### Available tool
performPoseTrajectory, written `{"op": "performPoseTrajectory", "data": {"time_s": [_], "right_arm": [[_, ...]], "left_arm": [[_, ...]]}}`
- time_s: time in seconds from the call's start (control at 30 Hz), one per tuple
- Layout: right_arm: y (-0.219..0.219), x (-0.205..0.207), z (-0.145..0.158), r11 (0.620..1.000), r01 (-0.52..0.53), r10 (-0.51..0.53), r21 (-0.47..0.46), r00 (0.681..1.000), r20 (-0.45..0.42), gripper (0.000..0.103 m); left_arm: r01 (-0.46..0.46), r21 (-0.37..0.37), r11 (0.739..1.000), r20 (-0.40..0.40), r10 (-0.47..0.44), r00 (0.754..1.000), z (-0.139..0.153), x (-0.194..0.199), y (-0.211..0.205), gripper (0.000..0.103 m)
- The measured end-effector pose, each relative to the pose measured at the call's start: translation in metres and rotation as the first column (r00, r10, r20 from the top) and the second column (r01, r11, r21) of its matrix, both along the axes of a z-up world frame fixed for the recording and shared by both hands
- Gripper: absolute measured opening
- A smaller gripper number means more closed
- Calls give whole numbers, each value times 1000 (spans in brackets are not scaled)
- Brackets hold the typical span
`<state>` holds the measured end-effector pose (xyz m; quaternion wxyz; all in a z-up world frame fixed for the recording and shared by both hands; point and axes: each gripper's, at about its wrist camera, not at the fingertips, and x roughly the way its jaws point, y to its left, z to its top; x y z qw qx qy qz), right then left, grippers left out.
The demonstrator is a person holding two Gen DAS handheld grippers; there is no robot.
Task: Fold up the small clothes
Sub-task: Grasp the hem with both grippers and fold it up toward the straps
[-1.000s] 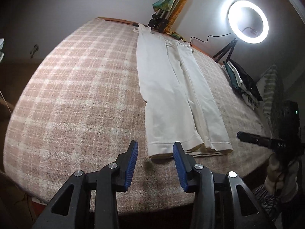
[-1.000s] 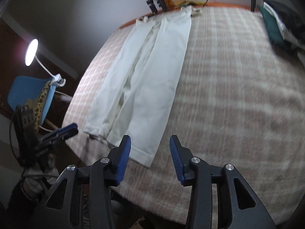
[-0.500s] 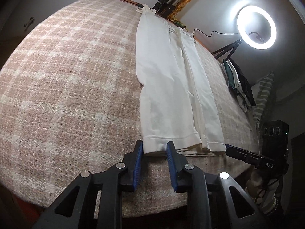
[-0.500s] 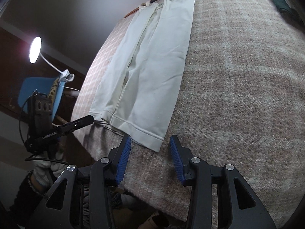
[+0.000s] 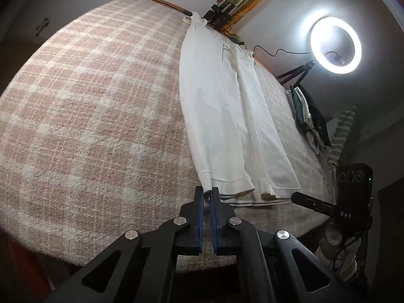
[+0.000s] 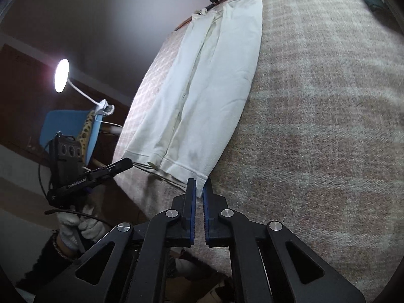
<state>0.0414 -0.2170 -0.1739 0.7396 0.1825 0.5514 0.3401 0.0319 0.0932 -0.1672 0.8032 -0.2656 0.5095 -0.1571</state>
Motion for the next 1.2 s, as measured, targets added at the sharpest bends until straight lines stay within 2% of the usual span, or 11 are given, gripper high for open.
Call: {"op": "performPoseTrajectory", "data": {"time_s": [0.1,0.3,0.43,0.47,0.5,0.53,0.67,0.87,0.93,1.0,1.2], "right_arm": [[1,2,-14,999,-2,0,-36,999,-36,3],[-5,3,-11,1000,5,-5,-1,999,-40,3],[-2,1,-8,999,-23,23,-30,1000,-18,8],[1,1,-7,999,-25,24,-44,1000,-11,9],[1,0,-8,998,-32,31,-62,999,-13,18],[1,0,-9,997,-35,34,-63,999,-18,21],[-4,3,-9,999,-26,26,-38,1000,-15,26],[-9,14,-16,999,-8,11,40,998,-59,28],[-8,16,-16,999,-13,16,44,998,-57,24],[-5,17,-18,999,-15,17,31,998,-65,6],[0,15,-16,999,9,-6,52,998,-70,4]], "left_arm": [[-8,0,1000,-34,8,999,-10,3,0,1],[6,12,1000,23,-6,1000,5,1,-1,1],[14,8,1000,19,-14,1000,4,0,-2,33],[13,13,1000,15,-13,1000,3,0,-2,36],[11,19,1000,5,-11,1000,2,1,-2,41],[4,17,1000,-3,-4,1000,-1,2,0,43],[-18,-23,1000,-24,17,1000,-5,10,3,40],[6,-32,999,-36,-8,999,-9,17,-5,15],[18,-39,999,-52,-20,998,-12,18,-9,8],[16,-29,999,-47,-18,999,-11,17,-12,7],[14,-48,999,-20,-15,1000,1,17,-15,2]]}}
